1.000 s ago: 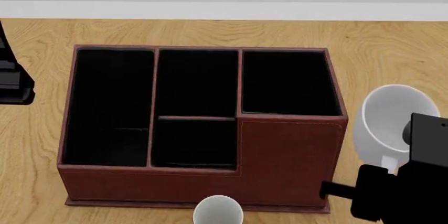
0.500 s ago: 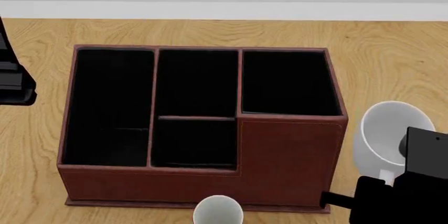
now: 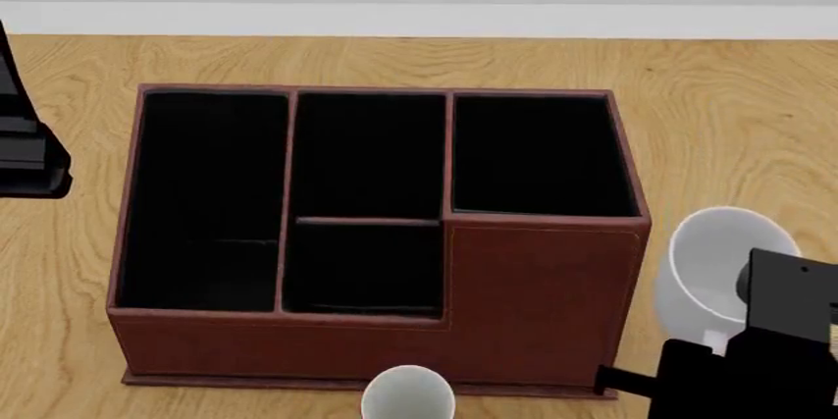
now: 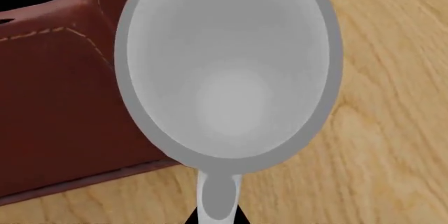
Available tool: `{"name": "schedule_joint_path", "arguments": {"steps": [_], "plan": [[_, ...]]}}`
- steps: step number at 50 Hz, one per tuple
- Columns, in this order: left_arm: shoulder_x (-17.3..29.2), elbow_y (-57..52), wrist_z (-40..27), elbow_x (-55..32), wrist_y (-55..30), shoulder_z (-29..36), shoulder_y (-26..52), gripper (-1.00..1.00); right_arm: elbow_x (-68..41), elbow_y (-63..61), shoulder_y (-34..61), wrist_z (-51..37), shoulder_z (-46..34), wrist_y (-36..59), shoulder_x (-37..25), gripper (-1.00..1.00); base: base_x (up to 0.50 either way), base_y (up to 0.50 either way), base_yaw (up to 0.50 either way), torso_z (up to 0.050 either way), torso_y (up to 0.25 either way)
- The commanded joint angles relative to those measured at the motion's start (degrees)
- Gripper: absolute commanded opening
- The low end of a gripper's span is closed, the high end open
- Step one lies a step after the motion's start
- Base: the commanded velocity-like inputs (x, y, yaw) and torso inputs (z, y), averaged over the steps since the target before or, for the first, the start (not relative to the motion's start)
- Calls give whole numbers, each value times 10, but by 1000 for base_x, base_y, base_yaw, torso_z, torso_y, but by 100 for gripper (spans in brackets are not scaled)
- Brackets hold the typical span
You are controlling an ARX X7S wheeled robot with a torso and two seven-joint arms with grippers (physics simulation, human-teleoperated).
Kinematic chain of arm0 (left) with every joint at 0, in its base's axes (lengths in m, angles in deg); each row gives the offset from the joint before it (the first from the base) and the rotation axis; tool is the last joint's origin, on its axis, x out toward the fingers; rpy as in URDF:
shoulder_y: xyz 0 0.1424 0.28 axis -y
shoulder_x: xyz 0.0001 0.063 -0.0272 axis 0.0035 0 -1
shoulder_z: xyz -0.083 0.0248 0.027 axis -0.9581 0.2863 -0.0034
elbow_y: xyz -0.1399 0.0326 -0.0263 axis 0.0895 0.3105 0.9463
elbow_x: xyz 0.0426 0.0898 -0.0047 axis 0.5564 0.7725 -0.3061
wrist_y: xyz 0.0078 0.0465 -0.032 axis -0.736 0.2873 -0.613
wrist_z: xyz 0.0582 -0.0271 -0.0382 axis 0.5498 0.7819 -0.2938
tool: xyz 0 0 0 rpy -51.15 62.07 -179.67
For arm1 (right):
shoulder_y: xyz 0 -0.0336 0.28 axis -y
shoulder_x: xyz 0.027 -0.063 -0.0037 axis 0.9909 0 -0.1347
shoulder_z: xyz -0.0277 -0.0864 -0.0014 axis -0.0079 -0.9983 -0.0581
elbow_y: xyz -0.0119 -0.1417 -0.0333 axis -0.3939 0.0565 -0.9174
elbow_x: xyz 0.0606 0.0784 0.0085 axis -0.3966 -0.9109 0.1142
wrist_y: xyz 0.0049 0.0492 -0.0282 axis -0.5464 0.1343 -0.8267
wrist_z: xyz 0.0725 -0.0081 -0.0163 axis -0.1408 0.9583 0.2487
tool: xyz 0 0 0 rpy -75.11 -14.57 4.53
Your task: Pick up the white mug and place it to the right of the caddy.
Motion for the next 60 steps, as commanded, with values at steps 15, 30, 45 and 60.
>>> {"name": "schedule_joint_path", "arguments": {"steps": [15,30,45,60], "plan": [[5,0,-6,-5,6,-3,-9,100,29,43,17,22,-8,17,26,-100,0,0,0,0,1],[6,17,-10,-6,20,1,-11,100,43,82,20,44,-18,19,44,-100,0,0,0,0,1],[4,46,-14,-8,39,7,-10,100,60,130,24,70,-29,19,65,-100,0,0,0,0,0],[6,42,-16,-9,36,11,-8,100,72,160,25,87,-36,19,79,-100,0,0,0,0,1]]}}
